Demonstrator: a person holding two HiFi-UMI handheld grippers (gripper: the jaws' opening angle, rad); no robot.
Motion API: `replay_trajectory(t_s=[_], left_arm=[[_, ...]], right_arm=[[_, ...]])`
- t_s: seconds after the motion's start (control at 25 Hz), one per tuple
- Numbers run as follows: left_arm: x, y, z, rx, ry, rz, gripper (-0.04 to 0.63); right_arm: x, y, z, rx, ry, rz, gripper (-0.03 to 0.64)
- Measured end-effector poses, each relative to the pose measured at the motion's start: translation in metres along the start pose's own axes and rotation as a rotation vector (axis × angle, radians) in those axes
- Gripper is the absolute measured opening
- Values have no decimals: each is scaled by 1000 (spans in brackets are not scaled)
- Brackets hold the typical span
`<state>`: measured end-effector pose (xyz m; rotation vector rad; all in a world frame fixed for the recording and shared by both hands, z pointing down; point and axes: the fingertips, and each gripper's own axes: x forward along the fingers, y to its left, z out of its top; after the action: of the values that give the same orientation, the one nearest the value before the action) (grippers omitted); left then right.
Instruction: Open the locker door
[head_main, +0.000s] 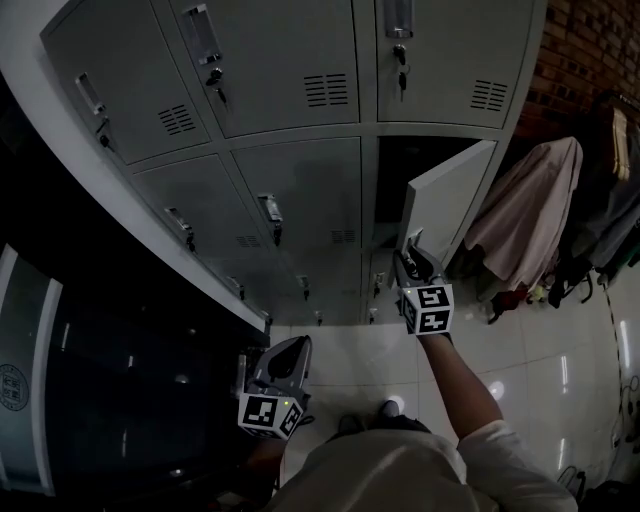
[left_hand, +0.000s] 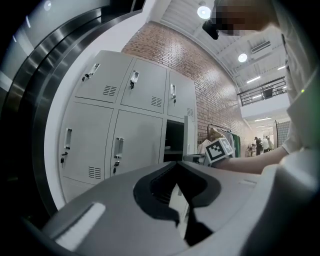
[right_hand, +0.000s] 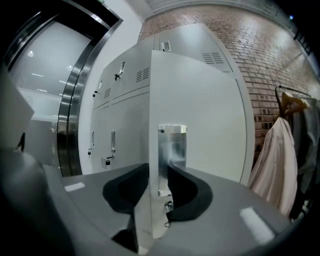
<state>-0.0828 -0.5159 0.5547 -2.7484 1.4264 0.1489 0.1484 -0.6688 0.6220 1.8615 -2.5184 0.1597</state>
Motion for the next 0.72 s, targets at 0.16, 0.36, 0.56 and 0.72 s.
replay_trajectory(t_s=[0.16,0.36,0.56,0.72], left_arm=[[15,-15,1,3,-4,-36,181],[41,-33,-2,36,-3,-101,181],[54,-41,-2,42,9,-128,179],[62,-48,3,61,12,-149,179]], right_arm=[[-38,-10,0,1,-23,-64,135],[-83,-41,0,58,-30,-177,144],[-117,-71,-4,101,-20,-283,139],[-132,-93,-3,111,-23,-326,146]])
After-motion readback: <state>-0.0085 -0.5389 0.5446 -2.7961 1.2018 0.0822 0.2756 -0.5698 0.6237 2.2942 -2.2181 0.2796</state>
